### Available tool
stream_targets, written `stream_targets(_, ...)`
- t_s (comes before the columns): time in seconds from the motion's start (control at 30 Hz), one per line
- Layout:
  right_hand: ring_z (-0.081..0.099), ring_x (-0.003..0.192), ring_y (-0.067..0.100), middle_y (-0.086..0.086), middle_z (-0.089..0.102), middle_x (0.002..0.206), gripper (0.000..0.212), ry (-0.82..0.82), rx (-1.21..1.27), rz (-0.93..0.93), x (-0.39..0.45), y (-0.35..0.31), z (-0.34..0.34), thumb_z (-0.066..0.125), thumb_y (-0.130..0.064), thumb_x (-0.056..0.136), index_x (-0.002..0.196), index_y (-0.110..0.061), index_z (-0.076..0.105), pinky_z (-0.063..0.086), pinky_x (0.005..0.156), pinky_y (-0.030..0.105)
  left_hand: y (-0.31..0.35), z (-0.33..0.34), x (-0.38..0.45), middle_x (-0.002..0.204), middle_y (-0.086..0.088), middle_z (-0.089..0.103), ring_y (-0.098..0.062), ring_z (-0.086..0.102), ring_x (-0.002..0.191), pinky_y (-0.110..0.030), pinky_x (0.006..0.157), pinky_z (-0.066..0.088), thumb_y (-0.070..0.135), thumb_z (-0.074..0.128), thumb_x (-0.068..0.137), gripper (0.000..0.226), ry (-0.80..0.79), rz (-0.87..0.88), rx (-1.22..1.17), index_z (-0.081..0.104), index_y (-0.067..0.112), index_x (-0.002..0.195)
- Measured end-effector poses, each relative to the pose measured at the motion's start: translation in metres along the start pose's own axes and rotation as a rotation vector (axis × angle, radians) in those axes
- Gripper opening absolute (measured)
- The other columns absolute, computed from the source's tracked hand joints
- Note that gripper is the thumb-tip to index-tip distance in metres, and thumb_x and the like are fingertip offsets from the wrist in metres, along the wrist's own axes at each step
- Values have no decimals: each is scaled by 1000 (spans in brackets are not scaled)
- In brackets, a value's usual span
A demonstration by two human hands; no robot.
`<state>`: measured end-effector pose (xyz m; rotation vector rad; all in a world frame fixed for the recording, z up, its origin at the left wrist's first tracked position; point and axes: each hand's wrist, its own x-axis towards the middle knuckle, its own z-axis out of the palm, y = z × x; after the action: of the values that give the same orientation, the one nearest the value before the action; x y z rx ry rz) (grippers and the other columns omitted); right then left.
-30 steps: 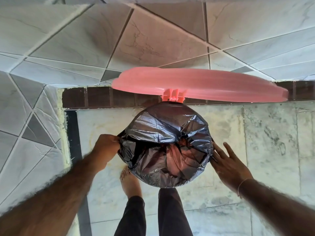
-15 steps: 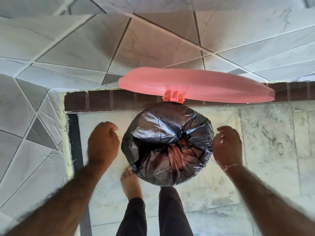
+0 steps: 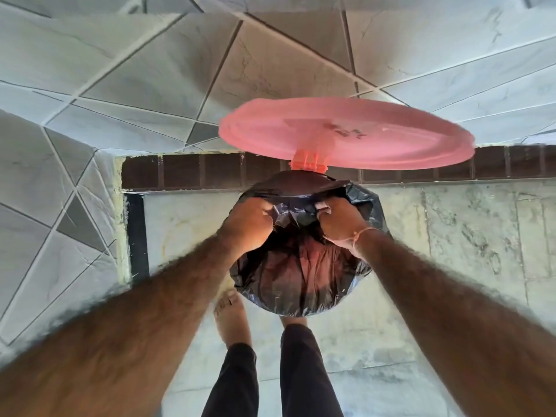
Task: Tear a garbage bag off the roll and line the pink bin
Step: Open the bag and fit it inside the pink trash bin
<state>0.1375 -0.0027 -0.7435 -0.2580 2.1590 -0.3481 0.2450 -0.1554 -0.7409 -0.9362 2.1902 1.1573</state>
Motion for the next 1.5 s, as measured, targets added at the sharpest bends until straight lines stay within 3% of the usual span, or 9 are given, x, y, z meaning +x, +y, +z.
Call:
stream_targets(0.13, 65, 98, 32, 13, 72, 107, 26, 250, 78, 54, -37, 30, -9, 47, -18, 89, 101, -12, 69, 50, 86, 31, -6, 0, -38, 92, -5, 73, -26, 68, 81, -34, 77, 55, 16, 48, 89, 22, 150, 28, -66, 70, 15, 91)
stream_targets(0.27, 56, 105, 38, 18, 61, 110, 34, 592, 250, 233, -67, 68, 11, 56, -35, 89, 109, -8, 56, 44, 92, 42, -37, 28, -75, 86, -10, 64, -35, 61, 85, -37, 71, 45, 30, 46, 92, 27, 483, -292, -150, 59, 8, 84)
stream_targets(0.43, 63, 96, 20, 8, 66, 116, 61, 415, 917, 341, -61, 83, 30, 37, -64, 88, 119, -16, 58, 52, 83, 39, -61, 65, -87, 125, -13, 60, -36, 60, 110, -46, 96, 50, 43, 50, 89, 45, 374, -634, -626, 53, 13, 124)
stream_targets(0.63, 58, 85, 10, -5, 66, 95, 58, 126, 1102, 387, -50, 80, 9, 21, -64, 94, 106, -26, 63, 41, 72, 31, -60, 56, -73, 111, -13, 60, -37, 62, 102, -49, 86, 57, 49, 40, 96, 43, 232, -751, -887, 56, 13, 112)
stream_targets(0.83, 44, 61, 19, 7, 52, 79, 62, 409, 981, 492, -48, 95, -24, 38, -55, 95, 109, 0, 62, 31, 58, 28, -77, 9, -67, 102, -17, 69, -38, 65, 94, -53, 91, 53, 62, 31, 84, 65, 397, -613, -482, 65, 8, 94)
stream_targets(0.93, 56, 76, 24, 7, 57, 84, 53, 367, 1124, 461, -57, 91, -47, 38, -56, 95, 106, -9, 61, 43, 69, 33, -59, -24, -63, 92, -12, 71, -33, 66, 94, -49, 95, 51, 53, 41, 86, 48, 456, -472, -578, 67, 12, 82)
stream_targets(1.03, 63, 87, 25, 10, 63, 98, 54, 323, 1221, 331, -66, 68, -80, 35, -60, 94, 95, -13, 62, 48, 73, 37, -20, -65, -58, 71, 3, 62, -23, 60, 75, -35, 75, 48, 35, 54, 93, 29, 522, -308, -876, 62, 22, 68)
stream_targets(1.2, 64, 88, 25, 10, 67, 96, 56, 344, 1212, 178, -70, 32, -125, 41, -65, 88, 102, -16, 63, 48, 77, 38, 50, -125, -63, 101, -1, 65, -17, 60, 89, -31, 81, 50, 43, 41, 98, 32, 424, -127, -959, 67, 25, 92)
stream_targets(1.5, 60, 86, 22, 1, 71, 90, 45, 132, 926, 293, -96, 60, -95, 46, -51, 93, 87, -15, 70, 43, 83, 40, 16, -99, -76, 81, -6, 68, -22, 63, 84, -32, 76, 54, 32, 57, 94, 26, 273, -248, -921, 64, 15, 75)
